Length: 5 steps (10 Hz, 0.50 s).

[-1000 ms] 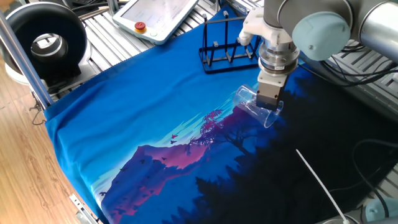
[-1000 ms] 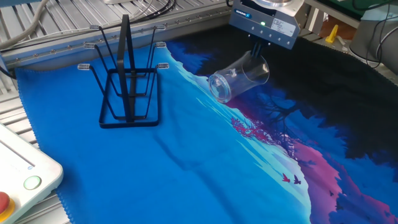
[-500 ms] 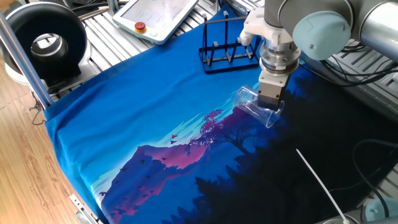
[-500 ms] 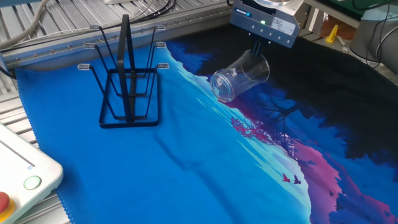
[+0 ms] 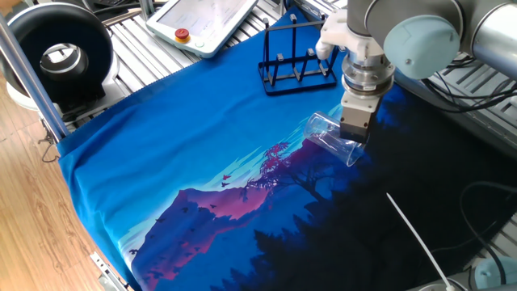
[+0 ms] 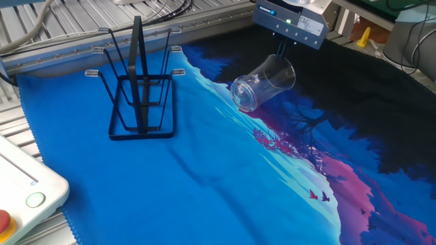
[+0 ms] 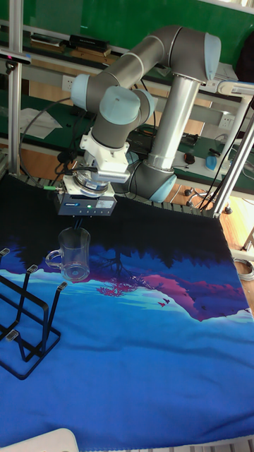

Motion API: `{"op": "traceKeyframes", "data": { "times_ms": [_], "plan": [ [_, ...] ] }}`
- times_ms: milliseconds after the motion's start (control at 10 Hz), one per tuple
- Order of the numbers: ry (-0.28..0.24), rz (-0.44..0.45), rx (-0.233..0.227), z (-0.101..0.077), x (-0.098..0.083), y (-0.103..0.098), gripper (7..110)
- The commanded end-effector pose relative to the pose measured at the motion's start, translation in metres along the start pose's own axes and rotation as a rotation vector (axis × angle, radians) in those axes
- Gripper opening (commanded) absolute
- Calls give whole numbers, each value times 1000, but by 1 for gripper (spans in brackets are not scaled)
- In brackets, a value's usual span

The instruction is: Put the cup on the cup rack

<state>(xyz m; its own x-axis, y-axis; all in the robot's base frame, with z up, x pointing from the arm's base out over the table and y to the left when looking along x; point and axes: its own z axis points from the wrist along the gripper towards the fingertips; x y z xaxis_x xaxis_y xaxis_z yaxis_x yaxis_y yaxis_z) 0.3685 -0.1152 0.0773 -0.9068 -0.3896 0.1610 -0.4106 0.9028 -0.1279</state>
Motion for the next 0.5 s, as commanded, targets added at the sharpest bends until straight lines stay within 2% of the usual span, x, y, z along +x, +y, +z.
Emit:
{"op": "traceKeyframes", "data": {
  "times_ms": [0, 400],
  "plan": [
    [-8, 5, -8, 0, -1, 1, 7],
    [-9, 6, -13, 4, -2, 1, 7]
  ]
}}
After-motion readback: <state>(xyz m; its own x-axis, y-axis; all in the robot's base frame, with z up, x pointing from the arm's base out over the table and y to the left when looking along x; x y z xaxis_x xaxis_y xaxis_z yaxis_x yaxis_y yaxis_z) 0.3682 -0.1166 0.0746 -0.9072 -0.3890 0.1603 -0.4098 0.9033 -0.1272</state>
